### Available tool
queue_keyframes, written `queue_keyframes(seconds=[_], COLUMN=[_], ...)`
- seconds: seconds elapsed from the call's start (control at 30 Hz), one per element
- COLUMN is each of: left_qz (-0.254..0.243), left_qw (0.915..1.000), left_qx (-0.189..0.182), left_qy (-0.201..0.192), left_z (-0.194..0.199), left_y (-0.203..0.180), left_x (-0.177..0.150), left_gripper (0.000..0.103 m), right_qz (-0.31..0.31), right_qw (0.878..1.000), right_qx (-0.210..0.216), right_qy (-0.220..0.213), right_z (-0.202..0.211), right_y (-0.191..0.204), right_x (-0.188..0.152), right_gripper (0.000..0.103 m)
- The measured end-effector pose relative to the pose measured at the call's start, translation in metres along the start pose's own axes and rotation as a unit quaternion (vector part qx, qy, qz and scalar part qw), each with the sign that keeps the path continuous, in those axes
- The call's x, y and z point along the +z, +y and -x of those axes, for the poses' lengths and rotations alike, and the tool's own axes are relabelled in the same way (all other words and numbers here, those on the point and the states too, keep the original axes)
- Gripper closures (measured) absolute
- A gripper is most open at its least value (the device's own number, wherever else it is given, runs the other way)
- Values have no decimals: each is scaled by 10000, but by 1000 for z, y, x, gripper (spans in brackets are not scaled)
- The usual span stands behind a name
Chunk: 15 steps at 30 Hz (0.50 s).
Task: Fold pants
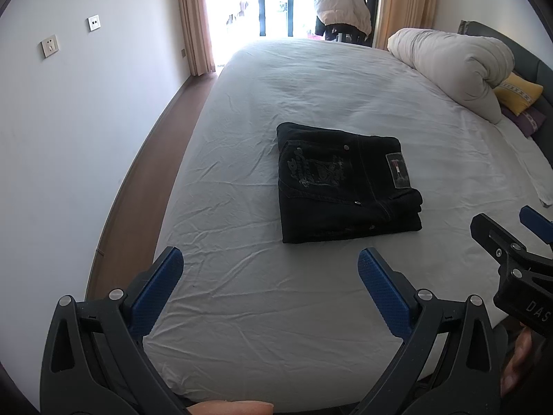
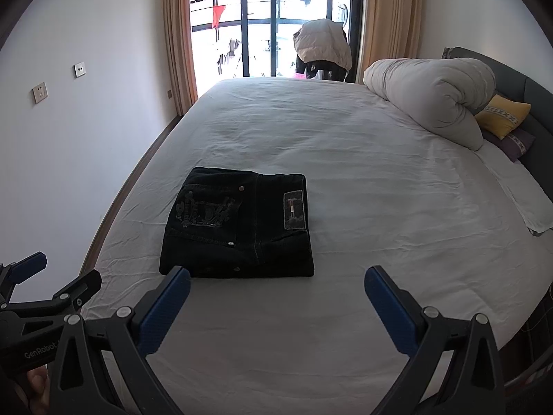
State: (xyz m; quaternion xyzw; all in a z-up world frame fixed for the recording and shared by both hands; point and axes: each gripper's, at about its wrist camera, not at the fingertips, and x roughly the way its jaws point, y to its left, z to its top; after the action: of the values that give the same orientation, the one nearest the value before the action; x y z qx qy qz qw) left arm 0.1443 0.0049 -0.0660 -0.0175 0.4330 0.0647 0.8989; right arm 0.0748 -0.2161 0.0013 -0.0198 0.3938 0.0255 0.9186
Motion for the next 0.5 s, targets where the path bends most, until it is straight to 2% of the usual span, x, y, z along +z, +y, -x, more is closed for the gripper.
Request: queue_keyframes(seconds=[0.5], left_qz=[-14], left_qw=[10000], left_qx=[-27], left_qy=[28], left_z=[0], left_y=[-1], left_x=[0], left_gripper=[0], right_qz=[9], right_qw=[10000], right_qx=[1], right_qy=[10], right_z=[0], right_y=[1], right_x=[0], right_gripper=[0])
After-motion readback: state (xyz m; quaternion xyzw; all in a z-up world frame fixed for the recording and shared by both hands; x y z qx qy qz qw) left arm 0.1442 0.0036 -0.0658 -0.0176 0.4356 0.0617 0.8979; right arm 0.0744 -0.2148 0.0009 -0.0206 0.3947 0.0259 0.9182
